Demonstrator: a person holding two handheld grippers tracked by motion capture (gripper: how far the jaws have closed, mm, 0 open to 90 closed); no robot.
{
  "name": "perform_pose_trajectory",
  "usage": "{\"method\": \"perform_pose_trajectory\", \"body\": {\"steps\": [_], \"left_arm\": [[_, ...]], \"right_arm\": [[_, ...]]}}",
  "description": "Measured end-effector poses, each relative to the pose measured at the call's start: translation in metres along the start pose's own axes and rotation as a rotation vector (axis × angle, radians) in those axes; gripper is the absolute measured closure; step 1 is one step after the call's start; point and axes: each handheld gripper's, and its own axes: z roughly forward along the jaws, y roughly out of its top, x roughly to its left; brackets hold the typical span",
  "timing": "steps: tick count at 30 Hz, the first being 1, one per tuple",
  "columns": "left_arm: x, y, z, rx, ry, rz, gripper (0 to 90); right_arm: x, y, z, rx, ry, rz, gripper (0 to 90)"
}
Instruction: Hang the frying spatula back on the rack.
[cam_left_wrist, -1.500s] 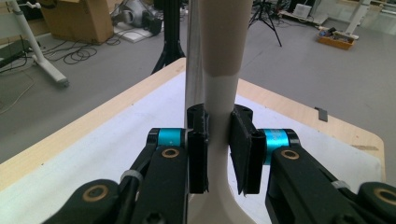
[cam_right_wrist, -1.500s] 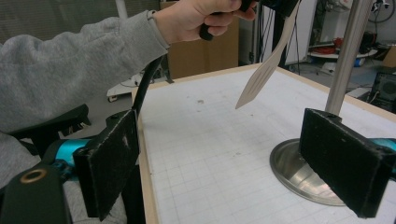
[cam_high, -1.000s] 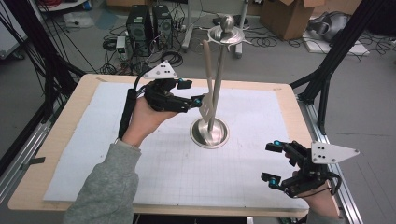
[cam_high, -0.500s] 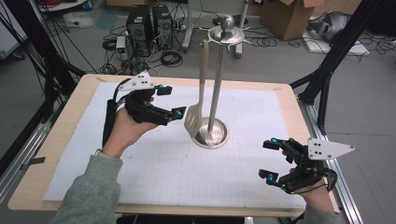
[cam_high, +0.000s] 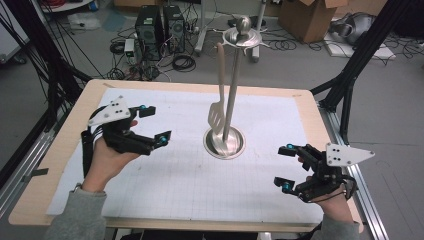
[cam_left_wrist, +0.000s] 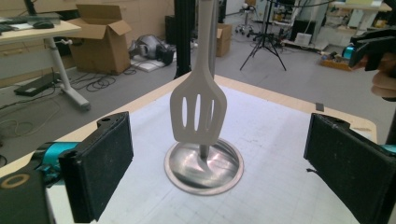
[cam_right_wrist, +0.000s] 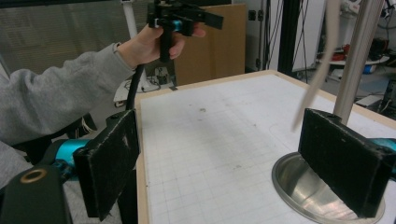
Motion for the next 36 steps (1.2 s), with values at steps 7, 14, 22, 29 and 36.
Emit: {"method": "perform_pose_trajectory", "body": {"steps": [7, 14, 22, 29, 36], "left_arm": [[0.004, -0.018, -0.040, -0.023, 0.060, -0.022, 8.6], [0.004, -0.020, -0.073, -0.051, 0.088, 0.008, 8.6], [0.006, -0.029, -0.086, -0.039, 0.077, 0.006, 8.5], [0.006, -0.033, -0.100, -0.063, 0.103, 0.010, 8.5], [0.012, -0.037, -0.114, -0.103, 0.139, -0.017, 8.5]], "right_arm": [[0.005, 0.002, -0.008, -0.014, -0.019, -0.009, 12.1], [0.009, 0.008, -0.018, -0.049, -0.045, -0.036, 12.1], [0.008, 0.007, -0.023, -0.065, -0.082, -0.039, 11.8], [0.009, 0.008, -0.025, -0.083, -0.130, -0.039, 11.7], [0.007, 0.007, -0.030, -0.104, -0.195, -0.033, 11.7]]}}
